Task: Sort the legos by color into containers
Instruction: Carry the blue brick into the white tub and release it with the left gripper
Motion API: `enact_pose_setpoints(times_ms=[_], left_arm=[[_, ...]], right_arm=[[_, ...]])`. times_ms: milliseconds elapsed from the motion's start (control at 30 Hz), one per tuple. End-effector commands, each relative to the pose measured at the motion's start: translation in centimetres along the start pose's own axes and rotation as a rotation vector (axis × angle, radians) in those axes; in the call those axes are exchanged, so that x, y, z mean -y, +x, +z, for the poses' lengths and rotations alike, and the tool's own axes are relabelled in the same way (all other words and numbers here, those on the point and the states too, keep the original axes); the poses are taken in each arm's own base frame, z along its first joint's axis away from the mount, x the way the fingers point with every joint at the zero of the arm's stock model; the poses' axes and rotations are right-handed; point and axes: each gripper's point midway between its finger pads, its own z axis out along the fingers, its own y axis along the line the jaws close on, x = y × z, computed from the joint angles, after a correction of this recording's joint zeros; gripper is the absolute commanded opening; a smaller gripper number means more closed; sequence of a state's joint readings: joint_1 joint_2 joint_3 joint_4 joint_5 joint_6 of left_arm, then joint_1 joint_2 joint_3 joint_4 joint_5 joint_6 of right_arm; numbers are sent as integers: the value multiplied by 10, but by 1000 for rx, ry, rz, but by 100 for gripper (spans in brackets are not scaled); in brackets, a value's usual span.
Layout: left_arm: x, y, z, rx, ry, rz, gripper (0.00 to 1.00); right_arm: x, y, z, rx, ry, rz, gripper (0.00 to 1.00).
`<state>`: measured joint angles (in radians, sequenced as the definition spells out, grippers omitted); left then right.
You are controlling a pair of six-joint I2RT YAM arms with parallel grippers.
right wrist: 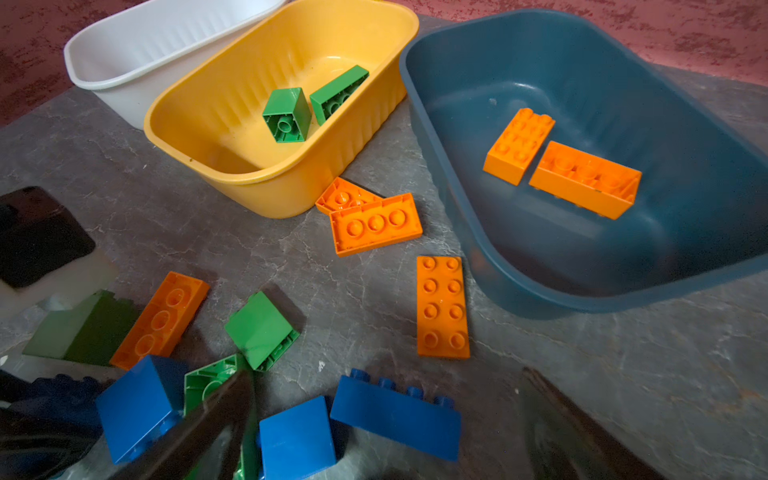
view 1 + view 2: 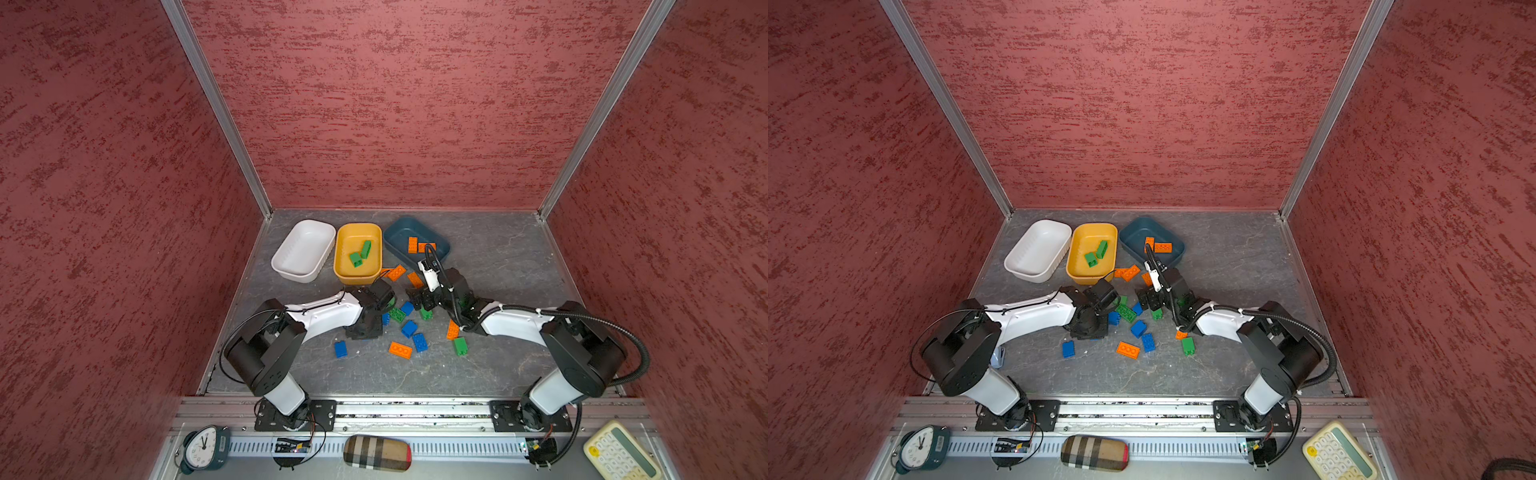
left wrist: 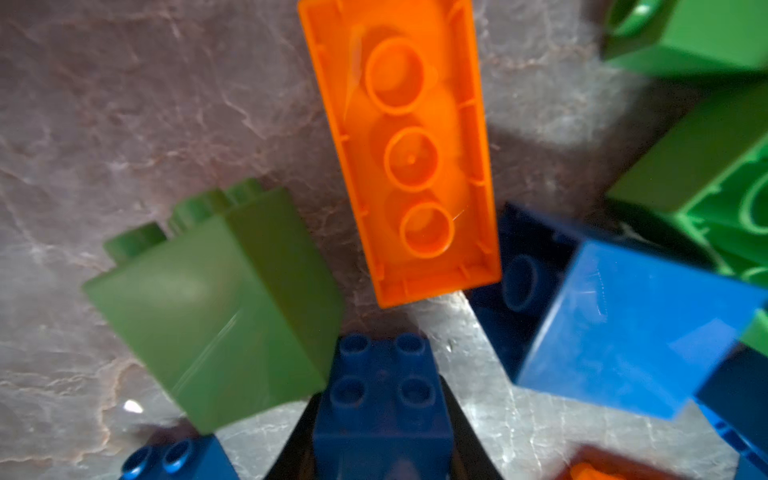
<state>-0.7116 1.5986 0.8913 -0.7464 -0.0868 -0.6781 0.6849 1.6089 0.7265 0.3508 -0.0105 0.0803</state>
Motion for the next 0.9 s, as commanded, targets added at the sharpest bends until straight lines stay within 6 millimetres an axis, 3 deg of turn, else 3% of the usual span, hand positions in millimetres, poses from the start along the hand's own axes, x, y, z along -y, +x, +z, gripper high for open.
enact_pose_setpoints(times_ms=[0, 233, 367, 500, 633, 867], left_arm=[[12, -30, -34, 111, 72, 31, 24], [-11, -99, -88, 290, 100, -24, 23], [-47, -143, -113, 429, 61, -92, 23], [-89, -180, -137, 577, 24, -235, 24], [-116, -206, -144, 678, 10, -322, 25], [-165, -236, -116, 644, -102, -403, 25]], right_arm=[[-33, -9, -5, 20, -160, -71, 99], [-71, -26, -9, 101, -316, -148, 99], [-91, -39, -6, 139, -369, -198, 99], [-92, -58, 0, 199, -341, -152, 99], [-100, -73, -1, 262, -362, -103, 99], [-104, -83, -9, 316, -395, 96, 99]])
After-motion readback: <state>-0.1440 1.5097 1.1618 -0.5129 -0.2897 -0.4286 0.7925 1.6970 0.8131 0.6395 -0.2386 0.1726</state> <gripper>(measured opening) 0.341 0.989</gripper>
